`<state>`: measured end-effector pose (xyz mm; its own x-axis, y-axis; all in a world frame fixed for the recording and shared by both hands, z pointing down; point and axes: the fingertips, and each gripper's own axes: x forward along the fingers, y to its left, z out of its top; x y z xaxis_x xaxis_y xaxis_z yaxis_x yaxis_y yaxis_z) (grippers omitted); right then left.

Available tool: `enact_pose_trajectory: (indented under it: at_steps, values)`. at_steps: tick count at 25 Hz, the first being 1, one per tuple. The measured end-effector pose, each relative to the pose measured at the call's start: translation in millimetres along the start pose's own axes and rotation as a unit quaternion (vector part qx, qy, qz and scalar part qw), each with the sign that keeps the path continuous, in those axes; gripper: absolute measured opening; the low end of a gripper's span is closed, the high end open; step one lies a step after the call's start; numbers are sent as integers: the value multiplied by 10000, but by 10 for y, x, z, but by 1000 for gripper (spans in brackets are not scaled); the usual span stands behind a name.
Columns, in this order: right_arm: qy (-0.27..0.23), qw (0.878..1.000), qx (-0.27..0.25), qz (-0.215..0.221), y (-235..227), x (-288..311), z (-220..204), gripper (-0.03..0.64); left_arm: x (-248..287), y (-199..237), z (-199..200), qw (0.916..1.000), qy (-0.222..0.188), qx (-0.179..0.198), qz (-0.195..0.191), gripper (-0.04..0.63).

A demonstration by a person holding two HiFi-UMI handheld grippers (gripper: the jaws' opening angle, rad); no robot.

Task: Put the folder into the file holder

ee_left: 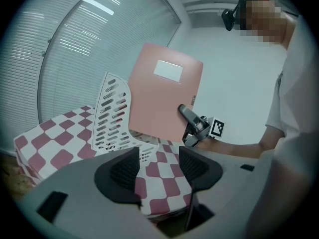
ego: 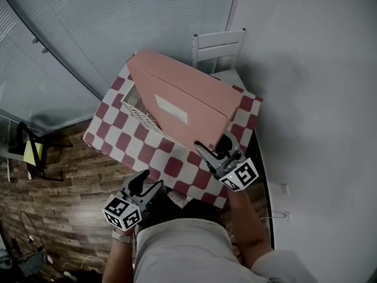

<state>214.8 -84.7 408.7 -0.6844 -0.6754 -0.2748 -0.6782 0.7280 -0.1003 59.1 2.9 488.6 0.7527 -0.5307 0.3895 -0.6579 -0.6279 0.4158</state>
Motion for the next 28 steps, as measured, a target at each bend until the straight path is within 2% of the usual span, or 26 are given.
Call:
enact_pose_trajectory:
  at_steps: [17, 28]
  values:
    - [209, 9985, -100, 502, -42, 555, -384, 270, -202, 228, -137, 9990, 18, -239, 378, 238]
    - [78, 9991, 256, 343, -167, 507, -583, 270, -196, 270, -231, 9985, 108, -352, 417, 238]
